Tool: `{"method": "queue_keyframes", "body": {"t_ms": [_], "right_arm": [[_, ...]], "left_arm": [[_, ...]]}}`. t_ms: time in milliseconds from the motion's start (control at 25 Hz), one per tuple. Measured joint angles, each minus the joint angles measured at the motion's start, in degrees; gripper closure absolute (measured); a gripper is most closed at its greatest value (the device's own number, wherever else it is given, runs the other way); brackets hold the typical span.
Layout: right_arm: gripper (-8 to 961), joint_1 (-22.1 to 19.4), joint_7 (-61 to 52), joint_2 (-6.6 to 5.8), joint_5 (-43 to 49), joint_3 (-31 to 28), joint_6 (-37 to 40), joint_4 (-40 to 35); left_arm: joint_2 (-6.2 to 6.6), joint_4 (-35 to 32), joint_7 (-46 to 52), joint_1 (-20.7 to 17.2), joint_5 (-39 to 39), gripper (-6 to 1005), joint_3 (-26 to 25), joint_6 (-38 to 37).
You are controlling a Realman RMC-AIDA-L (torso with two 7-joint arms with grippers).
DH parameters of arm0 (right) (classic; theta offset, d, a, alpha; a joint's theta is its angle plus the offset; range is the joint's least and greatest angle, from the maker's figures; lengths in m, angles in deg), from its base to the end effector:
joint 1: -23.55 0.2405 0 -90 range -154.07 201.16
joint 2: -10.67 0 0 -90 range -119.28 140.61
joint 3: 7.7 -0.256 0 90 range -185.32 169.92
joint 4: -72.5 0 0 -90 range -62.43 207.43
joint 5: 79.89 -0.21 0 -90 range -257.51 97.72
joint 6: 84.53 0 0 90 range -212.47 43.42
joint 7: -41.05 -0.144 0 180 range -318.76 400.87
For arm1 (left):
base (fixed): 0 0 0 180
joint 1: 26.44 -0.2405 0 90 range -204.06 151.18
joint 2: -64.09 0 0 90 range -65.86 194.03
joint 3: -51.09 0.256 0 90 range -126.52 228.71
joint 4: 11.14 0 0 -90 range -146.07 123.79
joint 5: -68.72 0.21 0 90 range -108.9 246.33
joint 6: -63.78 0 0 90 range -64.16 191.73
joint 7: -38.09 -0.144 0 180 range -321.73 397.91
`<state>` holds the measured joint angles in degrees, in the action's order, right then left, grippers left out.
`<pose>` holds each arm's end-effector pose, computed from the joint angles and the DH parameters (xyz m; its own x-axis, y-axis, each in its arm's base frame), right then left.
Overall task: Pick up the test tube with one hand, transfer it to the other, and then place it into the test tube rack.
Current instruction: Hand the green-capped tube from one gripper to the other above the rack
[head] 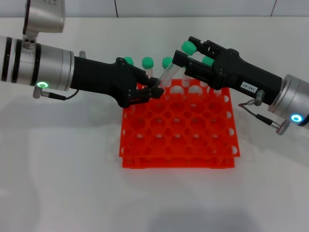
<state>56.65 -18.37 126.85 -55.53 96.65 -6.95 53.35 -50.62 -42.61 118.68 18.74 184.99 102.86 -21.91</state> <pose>0.1949 0.3413 -0.0493 0.4659 -0.2233 -0.8562 -0.5119 -0.8573 -0.0549 -0.1966 0.3789 -0.0167 0.9323 0.1957 0.3043 0.2235 -0.9729 -0.0590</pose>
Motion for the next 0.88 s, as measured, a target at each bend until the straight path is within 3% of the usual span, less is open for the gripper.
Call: {"method": "queue_keyframes", "body": {"t_ms": [880], "right_arm": [[363,0.1,0.5,0.0,-2.0,1.3,-0.7,-0.2]], "left_arm": [[-0.36,0.0,-0.2,0.0,0.0,637,0.1,0.1]]}}
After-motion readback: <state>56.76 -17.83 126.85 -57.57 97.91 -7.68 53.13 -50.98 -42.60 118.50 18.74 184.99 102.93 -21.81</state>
